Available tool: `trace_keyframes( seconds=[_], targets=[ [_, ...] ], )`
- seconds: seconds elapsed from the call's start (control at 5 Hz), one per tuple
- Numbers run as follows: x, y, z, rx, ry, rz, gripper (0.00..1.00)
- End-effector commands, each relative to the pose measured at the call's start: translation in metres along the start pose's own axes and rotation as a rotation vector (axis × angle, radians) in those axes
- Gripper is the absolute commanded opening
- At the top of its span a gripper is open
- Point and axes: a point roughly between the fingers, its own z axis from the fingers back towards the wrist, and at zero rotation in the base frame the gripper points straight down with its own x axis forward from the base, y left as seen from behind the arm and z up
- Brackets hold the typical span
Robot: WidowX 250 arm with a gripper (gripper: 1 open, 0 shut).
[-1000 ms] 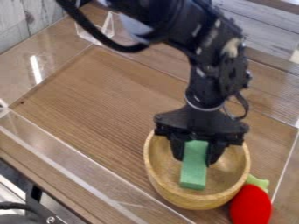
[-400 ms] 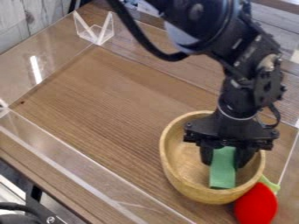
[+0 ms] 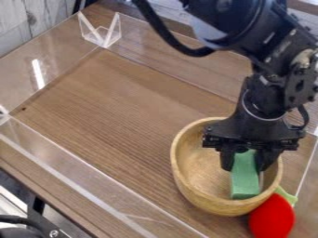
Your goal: Put the green block in the brown bowl
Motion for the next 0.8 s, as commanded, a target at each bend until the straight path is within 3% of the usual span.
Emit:
trace_keyframes(
  seconds=[0.0,0.2,0.6],
  targets=[
    [-0.002,-0.01,0.019,-0.065,-0.03,-0.071,0.0],
    [-0.009,-0.006,0.024,-0.073,-0.026,-0.139,0.0],
    [-0.003,0.001,0.019,-0.089,0.002,-0.279,0.0]
  ],
)
